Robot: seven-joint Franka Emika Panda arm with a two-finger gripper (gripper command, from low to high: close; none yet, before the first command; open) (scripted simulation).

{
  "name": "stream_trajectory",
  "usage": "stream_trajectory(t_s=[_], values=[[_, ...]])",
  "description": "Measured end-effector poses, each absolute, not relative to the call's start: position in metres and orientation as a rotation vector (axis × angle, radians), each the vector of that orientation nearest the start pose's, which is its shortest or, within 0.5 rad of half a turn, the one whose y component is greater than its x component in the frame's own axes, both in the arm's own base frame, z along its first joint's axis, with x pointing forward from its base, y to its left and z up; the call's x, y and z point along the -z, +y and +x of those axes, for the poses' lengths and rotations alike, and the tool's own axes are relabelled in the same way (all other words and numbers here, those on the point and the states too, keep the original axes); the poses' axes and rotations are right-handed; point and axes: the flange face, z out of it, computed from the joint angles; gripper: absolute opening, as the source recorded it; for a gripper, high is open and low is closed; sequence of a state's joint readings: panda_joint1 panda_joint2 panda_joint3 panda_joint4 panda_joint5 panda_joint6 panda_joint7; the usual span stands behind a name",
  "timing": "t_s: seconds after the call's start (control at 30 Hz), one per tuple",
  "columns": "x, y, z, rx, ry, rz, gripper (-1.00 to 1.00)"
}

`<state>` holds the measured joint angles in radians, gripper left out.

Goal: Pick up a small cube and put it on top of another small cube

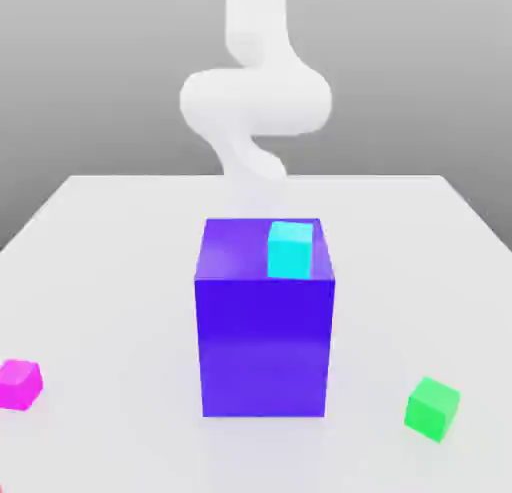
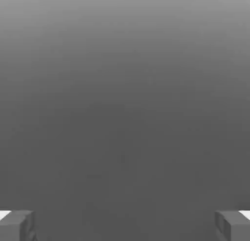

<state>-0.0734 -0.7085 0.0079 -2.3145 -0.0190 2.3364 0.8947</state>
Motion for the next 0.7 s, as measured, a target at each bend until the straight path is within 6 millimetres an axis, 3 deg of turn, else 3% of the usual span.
stream_trajectory(t_s=[0.17,0.37,0.53,0.63,0.7], values=[[-0.592,-0.088,0.431,0.809,1.668,-2.288,0.00],[-0.484,-0.173,0.453,0.611,2.131,-2.046,0.00],[-0.389,-0.241,0.440,0.429,2.470,-1.765,0.00],[-0.332,-0.287,0.414,0.314,2.670,-1.532,0.00],[-0.294,-0.306,0.396,0.234,2.772,-1.386,0.00]])
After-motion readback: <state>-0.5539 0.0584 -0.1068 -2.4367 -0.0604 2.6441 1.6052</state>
